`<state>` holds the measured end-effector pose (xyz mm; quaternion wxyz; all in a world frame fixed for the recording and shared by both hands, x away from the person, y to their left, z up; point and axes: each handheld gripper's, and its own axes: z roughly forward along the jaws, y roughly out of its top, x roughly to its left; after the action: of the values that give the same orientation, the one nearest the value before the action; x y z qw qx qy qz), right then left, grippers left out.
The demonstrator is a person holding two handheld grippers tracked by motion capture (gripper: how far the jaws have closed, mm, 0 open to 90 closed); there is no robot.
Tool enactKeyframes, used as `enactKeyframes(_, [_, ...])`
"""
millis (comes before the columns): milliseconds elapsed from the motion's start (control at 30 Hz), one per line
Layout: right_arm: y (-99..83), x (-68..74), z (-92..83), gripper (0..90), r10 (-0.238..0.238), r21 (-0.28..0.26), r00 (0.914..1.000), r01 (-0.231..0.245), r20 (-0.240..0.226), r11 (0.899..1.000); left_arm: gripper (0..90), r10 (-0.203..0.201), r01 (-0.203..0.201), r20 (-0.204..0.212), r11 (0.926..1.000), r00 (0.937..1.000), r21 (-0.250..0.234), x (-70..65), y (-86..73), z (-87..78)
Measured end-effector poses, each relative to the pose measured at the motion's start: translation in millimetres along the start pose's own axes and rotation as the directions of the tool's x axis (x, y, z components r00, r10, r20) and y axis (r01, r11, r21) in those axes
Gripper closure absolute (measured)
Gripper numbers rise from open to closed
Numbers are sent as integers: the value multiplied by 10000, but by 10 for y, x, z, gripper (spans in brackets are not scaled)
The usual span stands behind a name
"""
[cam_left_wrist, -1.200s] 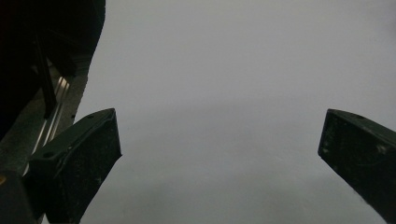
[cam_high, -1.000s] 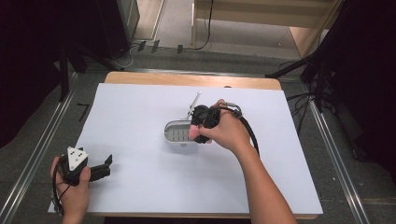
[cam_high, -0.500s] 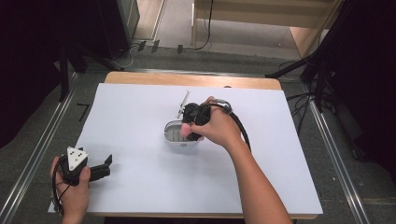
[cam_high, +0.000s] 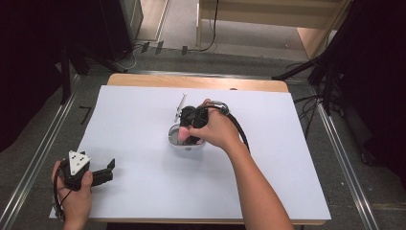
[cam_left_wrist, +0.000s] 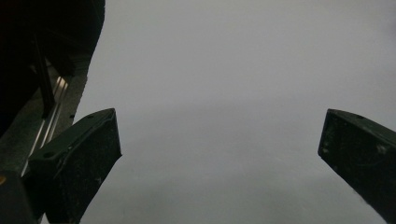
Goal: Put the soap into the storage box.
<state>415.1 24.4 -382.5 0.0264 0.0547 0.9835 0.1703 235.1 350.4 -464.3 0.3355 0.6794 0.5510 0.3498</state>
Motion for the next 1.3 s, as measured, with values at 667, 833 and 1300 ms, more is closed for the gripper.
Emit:
enactKeyframes(667, [59, -23, 82, 380, -315, 57, 9994, 314, 115, 9995, 0, -36, 36, 1, 10000, 10000, -22, 2, 0, 0])
enactKeyframes(833, [34, -30, -56, 298, 0, -519, 9991, 22, 415, 9986, 0, -42, 42, -1, 10000, 10000, -25, 2, 0, 0])
enactKeyframes(1300, [-294, 43, -135, 129, 936, -1260, 9936, -852, 626, 9884, 0, 0, 0, -21, 10000, 10000, -2, -3, 0, 2])
